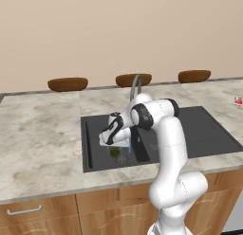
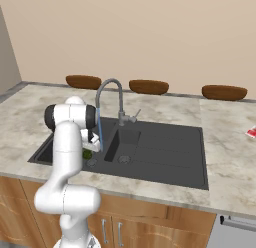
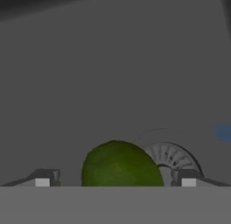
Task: Turn on the sink faucet. Then move the lime from the counter to the sink. Turn off the sink. Move the vegetable from the sink to the pot next to the stove. Finally move the pot to the rear right burner.
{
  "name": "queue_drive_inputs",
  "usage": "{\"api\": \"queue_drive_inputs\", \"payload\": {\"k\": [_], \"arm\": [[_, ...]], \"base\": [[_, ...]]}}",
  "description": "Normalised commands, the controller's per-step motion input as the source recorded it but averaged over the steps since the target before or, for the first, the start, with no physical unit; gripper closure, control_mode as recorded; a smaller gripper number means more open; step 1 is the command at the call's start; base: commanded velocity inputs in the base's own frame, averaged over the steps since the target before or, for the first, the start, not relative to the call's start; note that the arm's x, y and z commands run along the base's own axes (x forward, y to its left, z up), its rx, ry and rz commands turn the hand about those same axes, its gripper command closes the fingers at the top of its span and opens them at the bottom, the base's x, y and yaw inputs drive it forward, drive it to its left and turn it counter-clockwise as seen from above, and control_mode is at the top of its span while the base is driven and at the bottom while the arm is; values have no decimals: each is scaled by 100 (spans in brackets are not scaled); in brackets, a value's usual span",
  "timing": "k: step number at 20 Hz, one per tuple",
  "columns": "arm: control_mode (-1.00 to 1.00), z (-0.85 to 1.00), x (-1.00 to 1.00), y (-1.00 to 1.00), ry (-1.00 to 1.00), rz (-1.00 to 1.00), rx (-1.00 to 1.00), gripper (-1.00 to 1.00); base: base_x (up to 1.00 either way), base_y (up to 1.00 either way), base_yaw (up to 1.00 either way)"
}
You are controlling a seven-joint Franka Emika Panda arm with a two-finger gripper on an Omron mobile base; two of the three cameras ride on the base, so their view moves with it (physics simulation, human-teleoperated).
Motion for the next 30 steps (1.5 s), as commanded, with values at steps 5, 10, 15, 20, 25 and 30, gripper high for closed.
{"api": "queue_drive_inputs", "payload": {"k": [5, 10, 15, 20, 25, 30], "arm": [[-100, 42, -6, 0, 0, -10, 0, -100], [-100, 75, -16, 0, -2, -12, 0, -100], [-100, 94, -10, 2, 0, -12, 0, -100], [-100, 99, -8, 17, 0, -10, 0, -100], [-100, 96, -9, 25, 0, -7, 0, -100], [-100, 93, -26, 2, 0, -3, 1, -100]], "base": [[0, 0, 0], [0, 0, 0], [0, 0, 0], [0, 0, 0], [0, 0, 0], [0, 0, 0]]}}
